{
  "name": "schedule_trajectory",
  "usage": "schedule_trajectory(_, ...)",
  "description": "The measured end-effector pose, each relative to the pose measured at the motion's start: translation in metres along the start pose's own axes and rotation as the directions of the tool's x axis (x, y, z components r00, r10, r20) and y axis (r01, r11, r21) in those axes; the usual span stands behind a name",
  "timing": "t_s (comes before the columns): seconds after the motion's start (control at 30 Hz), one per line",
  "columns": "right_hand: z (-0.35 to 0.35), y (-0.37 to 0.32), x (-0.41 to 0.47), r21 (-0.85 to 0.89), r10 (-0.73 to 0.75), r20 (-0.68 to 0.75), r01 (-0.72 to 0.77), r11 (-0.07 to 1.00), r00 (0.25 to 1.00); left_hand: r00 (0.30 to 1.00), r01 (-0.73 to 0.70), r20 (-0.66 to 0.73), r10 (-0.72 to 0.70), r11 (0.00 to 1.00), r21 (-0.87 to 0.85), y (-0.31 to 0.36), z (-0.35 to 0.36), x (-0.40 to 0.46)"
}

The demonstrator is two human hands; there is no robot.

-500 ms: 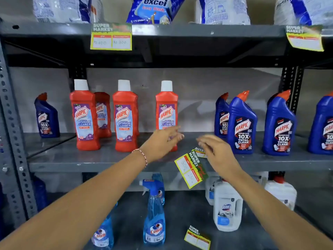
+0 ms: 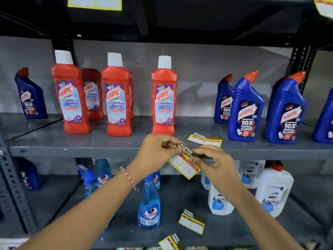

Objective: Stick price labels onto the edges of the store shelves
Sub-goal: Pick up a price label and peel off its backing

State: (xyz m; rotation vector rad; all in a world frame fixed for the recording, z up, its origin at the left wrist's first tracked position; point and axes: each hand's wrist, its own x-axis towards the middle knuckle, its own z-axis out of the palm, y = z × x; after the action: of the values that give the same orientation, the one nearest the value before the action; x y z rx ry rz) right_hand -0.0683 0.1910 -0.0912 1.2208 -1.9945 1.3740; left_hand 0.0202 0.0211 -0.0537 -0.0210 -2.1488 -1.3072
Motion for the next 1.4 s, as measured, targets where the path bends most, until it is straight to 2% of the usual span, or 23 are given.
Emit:
schedule_trajectory(0.1,0.023,-0.031,-0.005,0.090,0.028,0.005,-0.028,0.996,1.000,0.983,0.070,-0.151,-0.103,0.976,-0.208,-0.013,-0.028,-0.034)
schedule_trajectory(0.23,0.076,-0.065,0.006,0.034,-0.075,0.001,0.075,0.997,0.997,0.909,0.107,-0.343,-0.236,0.929,-0.355,-0.040,-0.073,-0.069)
schedule_trajectory(0.33,0.119,-0.078,0.015,0.022,-0.092,0.011,0.092,0.996,0.996,0.861,0.152,-0.419,-0.289,0.931,-0.331,-0.057,-0.104,-0.077)
schedule_trajectory(0.47,0.131,-0.075,0.018,-0.071,-0.113,-0.063,0.109,0.992,0.992,0.866,0.195,-0.407,-0.292,0.945,-0.262,-0.057,-0.104,-0.073)
schedule_trajectory(0.57,0.129,-0.071,0.015,-0.192,-0.082,-0.114,0.059,0.980,0.990,0.861,0.224,-0.409,-0.302,0.947,-0.229,-0.059,-0.102,-0.066)
schedule_trajectory(0.6,0.158,-0.081,0.020,-0.224,-0.092,-0.117,0.064,0.972,0.989,0.853,0.236,-0.416,-0.316,0.944,-0.232,-0.075,-0.127,-0.065)
schedule_trajectory(0.63,0.187,-0.092,0.026,-0.233,-0.093,-0.123,0.063,0.971,0.988,0.853,0.237,-0.416,-0.316,0.944,-0.232,-0.091,-0.153,-0.066)
schedule_trajectory(0.73,0.186,-0.095,0.027,-0.217,-0.077,-0.129,0.047,0.975,0.989,0.852,0.248,-0.416,-0.317,0.945,-0.214,-0.092,-0.154,-0.063)
schedule_trajectory(0.83,0.187,-0.097,0.031,-0.214,-0.066,-0.146,0.033,0.976,0.987,0.806,0.332,-0.488,-0.335,0.938,-0.096,-0.086,-0.156,-0.064)
schedule_trajectory(0.9,0.186,-0.100,0.031,-0.214,-0.058,-0.166,0.022,0.977,0.984,0.763,0.365,-0.584,-0.277,0.930,0.036,-0.085,-0.165,-0.068)
schedule_trajectory(0.93,0.181,-0.099,0.029,-0.217,-0.051,-0.185,0.009,0.976,0.981,0.750,0.341,-0.631,-0.198,0.933,0.112,-0.084,-0.167,-0.070)
schedule_trajectory(1.03,0.154,-0.090,0.027,-0.194,-0.042,-0.268,-0.011,0.981,0.963,0.704,0.175,-0.703,0.098,0.936,0.306,-0.076,-0.160,-0.075)
schedule_trajectory(1.13,0.114,-0.073,0.033,-0.169,-0.005,-0.330,-0.054,0.984,0.944,0.711,-0.012,-0.656,0.252,0.938,0.347,-0.063,-0.134,-0.063)
schedule_trajectory(1.23,0.070,-0.051,0.041,-0.296,0.127,-0.348,-0.237,0.925,0.929,0.822,-0.115,-0.522,0.227,0.964,0.239,-0.041,-0.091,-0.035)
schedule_trajectory(1.3,0.042,-0.035,0.045,-0.416,0.285,-0.340,-0.416,0.809,0.896,0.911,-0.114,-0.385,0.148,0.987,0.110,-0.024,-0.061,-0.010)
schedule_trajectory(1.4,0.009,-0.008,0.049,-0.534,0.496,-0.299,-0.573,0.621,0.816,0.991,0.060,-0.125,-0.056,0.998,0.029,-0.011,-0.016,0.036)
